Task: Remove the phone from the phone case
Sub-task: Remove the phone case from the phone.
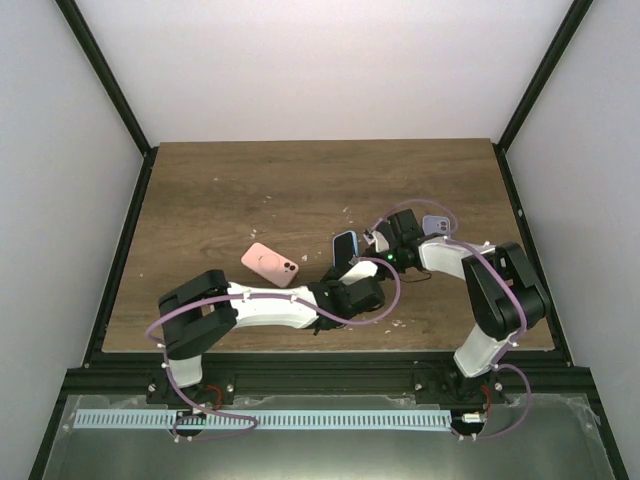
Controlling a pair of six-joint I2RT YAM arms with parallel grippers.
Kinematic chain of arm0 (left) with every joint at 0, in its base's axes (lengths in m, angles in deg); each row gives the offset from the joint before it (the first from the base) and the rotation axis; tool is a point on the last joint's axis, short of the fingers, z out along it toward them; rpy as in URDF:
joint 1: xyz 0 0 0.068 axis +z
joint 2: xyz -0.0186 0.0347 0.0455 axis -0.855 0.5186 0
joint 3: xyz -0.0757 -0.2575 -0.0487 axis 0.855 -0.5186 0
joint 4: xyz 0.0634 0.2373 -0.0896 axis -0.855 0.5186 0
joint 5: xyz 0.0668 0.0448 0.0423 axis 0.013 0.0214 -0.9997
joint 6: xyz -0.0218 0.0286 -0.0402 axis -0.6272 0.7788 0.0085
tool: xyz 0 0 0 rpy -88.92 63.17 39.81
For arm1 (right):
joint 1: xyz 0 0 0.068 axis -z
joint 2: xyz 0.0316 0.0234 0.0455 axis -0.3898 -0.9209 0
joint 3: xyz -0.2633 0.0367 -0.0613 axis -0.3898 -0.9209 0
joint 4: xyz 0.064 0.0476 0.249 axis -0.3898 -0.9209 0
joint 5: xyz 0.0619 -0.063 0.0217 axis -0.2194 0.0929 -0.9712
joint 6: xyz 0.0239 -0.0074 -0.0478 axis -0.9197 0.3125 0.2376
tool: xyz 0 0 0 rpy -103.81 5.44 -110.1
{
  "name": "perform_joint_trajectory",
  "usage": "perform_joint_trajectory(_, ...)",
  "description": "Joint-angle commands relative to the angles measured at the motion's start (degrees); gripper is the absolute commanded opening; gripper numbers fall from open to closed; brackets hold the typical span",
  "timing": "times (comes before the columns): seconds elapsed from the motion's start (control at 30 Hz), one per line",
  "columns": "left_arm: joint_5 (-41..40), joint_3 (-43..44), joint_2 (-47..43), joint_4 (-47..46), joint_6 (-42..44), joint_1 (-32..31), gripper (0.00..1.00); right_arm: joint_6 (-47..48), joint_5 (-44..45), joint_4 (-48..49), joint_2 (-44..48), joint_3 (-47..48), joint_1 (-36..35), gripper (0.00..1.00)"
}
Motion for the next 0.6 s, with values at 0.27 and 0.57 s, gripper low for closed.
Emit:
perform_joint_trajectory(0.27,-10.9,1.7,2.5,0.4,4.1,0.1,0.54,-0.5,-9.9,0.6,-1.1,2.5,0.7,0.01)
perform_joint_trajectory(0.57,-20.6,1.4,3.1,-3.7,10.9,0.4,0.41,0.3,-16.7,0.0,-3.0,2.5,0.6,0.01)
